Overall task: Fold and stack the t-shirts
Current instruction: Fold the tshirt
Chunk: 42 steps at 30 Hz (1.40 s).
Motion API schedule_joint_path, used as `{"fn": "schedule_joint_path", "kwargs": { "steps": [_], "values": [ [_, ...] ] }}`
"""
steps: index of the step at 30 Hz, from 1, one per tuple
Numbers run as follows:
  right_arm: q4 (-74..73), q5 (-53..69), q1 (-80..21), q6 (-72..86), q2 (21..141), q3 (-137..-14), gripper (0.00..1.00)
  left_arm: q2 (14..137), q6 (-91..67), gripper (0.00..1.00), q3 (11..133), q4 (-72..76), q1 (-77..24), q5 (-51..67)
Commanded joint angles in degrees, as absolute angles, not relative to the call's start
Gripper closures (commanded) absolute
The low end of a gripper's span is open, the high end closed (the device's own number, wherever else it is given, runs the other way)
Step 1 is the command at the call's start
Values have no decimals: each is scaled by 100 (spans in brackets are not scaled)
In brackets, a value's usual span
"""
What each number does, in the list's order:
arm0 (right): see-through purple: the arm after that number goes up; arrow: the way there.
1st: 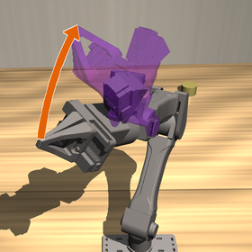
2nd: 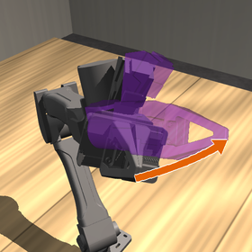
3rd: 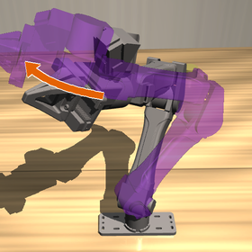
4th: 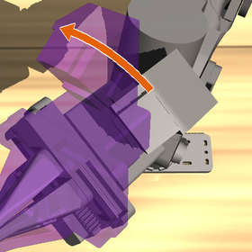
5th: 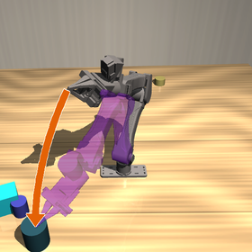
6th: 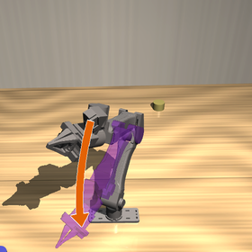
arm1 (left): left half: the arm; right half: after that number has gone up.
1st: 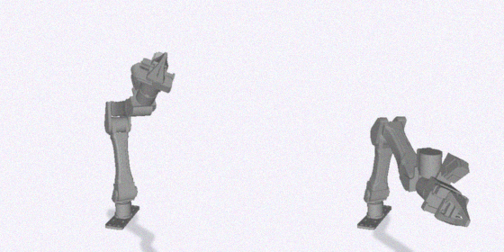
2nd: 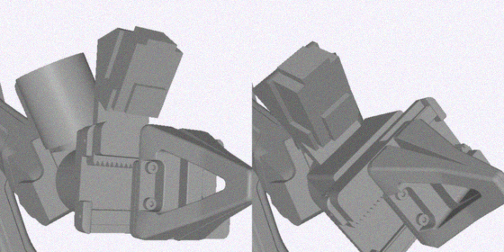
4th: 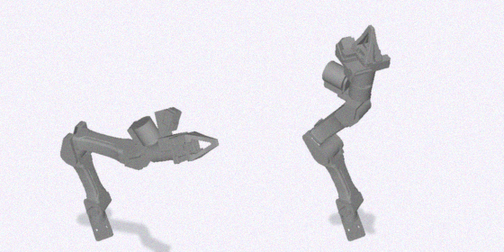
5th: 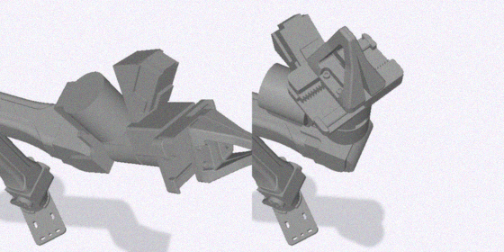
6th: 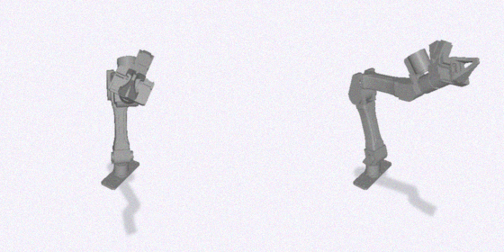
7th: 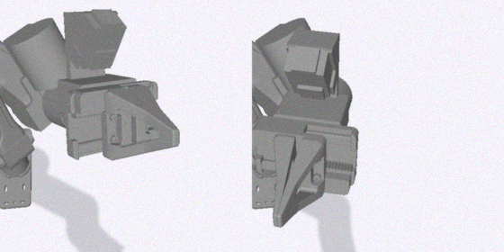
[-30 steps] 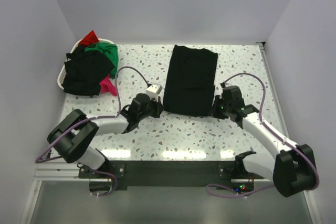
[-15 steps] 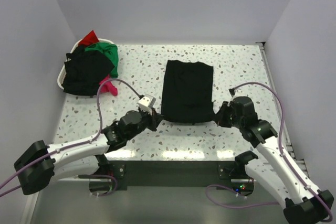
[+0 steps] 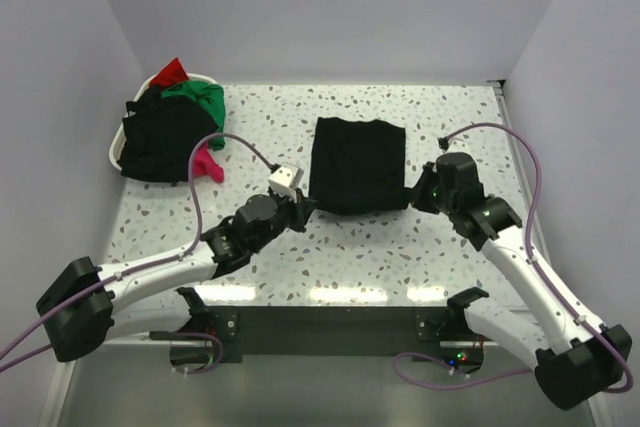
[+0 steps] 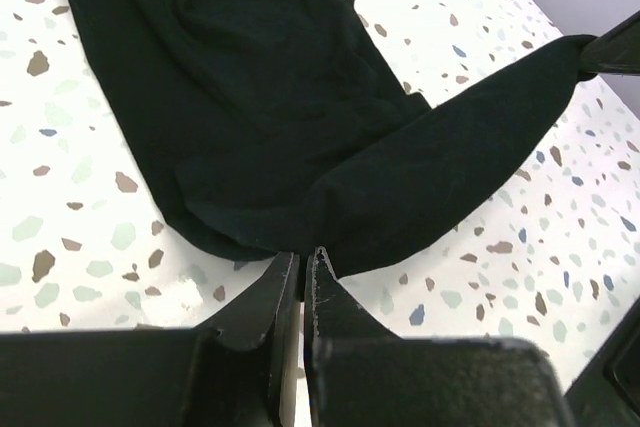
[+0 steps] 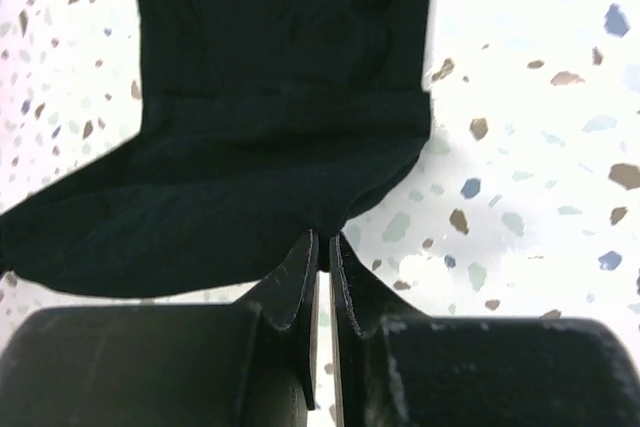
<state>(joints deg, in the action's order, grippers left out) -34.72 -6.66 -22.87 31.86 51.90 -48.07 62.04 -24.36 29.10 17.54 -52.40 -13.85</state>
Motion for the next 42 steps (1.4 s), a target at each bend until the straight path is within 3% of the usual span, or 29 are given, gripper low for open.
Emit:
{"fn": "schedule_joint_path", "kwargs": {
  "steps": [1, 17, 42],
  "values": [
    [-2971, -1326, -2285, 3112, 5492, -5317, 100, 6546, -2162, 100, 3401, 2276, -4967, -1162],
    [-2549, -2048, -1952, 2707, 7786, -6925, 100, 8190, -2021, 100, 4622, 2760, -3630, 298],
    [-2417, -1160, -1081, 2382, 11021, -9904, 100, 11152, -2127, 100, 7302, 2900, -2303, 1661]
  ]
}}
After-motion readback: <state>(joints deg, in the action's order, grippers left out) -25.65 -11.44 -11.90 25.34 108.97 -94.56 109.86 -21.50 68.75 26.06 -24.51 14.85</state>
